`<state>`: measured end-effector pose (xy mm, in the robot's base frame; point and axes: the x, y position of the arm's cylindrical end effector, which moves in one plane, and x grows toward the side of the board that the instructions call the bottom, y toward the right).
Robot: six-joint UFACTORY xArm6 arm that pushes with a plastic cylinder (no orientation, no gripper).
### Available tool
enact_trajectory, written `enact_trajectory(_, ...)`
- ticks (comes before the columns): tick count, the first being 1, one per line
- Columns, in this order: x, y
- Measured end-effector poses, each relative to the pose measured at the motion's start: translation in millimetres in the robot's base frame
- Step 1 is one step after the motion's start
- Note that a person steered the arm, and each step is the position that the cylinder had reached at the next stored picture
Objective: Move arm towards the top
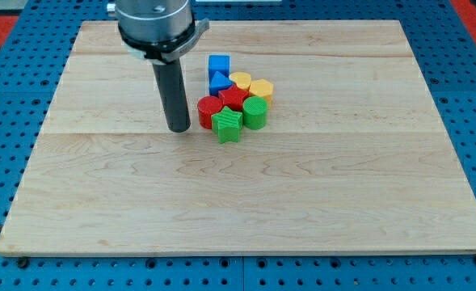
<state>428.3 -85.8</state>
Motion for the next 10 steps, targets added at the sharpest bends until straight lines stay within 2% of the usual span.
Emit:
enact_trajectory(2,-25,18)
enact_trajectory(6,-21,26)
enact_trajectory(8,-92,-18)
enact_trajectory(9,-145,-22)
enact_trajectory(10,-179,6)
